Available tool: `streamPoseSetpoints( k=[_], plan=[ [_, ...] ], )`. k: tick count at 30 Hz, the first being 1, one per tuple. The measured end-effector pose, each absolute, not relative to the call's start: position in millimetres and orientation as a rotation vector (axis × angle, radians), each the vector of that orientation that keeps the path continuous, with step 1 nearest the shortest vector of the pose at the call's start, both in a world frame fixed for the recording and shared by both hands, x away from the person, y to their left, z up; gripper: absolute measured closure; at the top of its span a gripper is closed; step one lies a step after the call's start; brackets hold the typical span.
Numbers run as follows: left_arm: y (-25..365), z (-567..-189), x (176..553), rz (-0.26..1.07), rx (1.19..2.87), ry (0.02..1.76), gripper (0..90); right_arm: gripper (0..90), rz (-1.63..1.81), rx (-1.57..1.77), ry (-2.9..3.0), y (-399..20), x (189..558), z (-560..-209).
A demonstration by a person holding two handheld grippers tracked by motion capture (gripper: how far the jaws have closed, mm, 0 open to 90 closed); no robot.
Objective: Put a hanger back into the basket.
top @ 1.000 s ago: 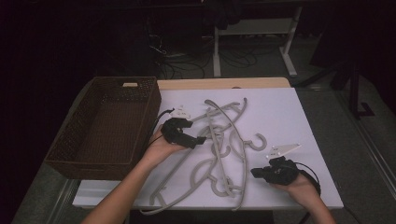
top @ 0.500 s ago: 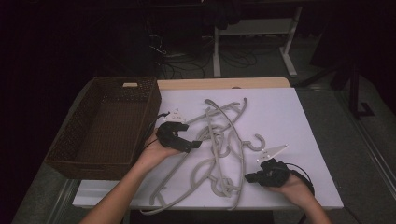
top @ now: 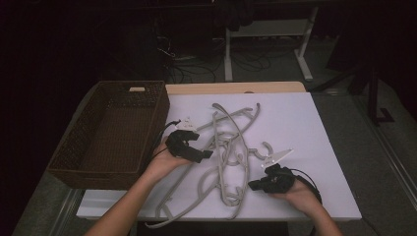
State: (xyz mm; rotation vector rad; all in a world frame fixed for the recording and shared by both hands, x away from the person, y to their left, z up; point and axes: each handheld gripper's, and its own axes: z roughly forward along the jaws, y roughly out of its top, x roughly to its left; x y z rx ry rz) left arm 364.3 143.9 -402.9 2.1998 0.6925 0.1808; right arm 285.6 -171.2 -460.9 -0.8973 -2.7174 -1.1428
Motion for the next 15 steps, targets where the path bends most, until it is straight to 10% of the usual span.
streamPoseSetpoints(
  k=[8, 15],
  plan=[
    [131, -407, 356, 0.127, 2.226, 0.666, 15.0, 75.8, -1.213, -0.960, -2.694, -178, 285, -456],
    [106, -429, 352, 0.097, 2.264, 0.724, 17.2, 46.2, -1.270, -1.068, -2.681, -184, 285, -453]
  ],
)
